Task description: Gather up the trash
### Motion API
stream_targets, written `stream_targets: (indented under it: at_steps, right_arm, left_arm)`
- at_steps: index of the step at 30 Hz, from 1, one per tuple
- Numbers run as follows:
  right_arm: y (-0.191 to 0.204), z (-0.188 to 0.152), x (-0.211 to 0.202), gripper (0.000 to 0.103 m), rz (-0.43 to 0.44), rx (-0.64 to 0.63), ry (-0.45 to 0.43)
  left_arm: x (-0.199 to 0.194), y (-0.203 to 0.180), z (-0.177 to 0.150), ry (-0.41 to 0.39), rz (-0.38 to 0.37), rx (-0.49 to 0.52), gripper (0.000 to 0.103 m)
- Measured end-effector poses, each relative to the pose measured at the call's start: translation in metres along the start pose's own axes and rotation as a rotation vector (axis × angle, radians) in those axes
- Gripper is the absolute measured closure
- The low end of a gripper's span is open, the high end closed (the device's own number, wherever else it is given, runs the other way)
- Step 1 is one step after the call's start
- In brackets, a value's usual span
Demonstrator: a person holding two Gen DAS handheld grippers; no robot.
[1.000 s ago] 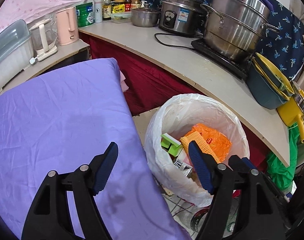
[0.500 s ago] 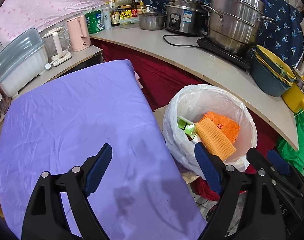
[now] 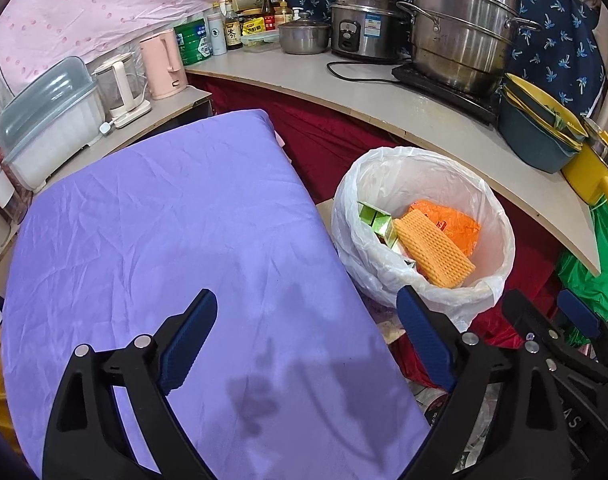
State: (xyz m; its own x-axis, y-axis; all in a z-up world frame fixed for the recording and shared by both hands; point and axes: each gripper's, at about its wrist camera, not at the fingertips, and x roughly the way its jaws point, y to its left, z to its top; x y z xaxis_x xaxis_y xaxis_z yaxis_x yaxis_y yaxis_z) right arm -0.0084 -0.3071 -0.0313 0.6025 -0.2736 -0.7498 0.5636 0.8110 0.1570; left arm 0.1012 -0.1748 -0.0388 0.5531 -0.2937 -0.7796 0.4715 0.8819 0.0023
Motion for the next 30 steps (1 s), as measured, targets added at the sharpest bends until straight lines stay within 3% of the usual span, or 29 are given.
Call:
stream_targets:
  at_steps: [5, 6, 17, 30]
  right_arm:
    - [-0.003, -0.005, -0.004, 0.017, -0.014, -0.003, -0.001]
    - [-0.004, -0.007, -0.006, 0.012, -0.015, -0.003, -0.004]
    - [-0.016, -0.021, -0.019, 0.013, -0.060, -0.019, -0.008]
    - [0.000, -0.032, -0.031, 0.013, -0.053, -0.071, -0.016]
  left_arm:
    - [-0.002, -0.003, -0.009, 0.007, 0.010, 0.009, 0.015]
    - [-0.002, -0.003, -0.011, 0.009, 0.012, 0.009, 0.015]
    - [-0.008, -0.006, -0.027, 0.009, 0.033, 0.017, 0.015]
    - [-0.016, 0.000, -0.036, 0.001, 0.069, 0.007, 0.015]
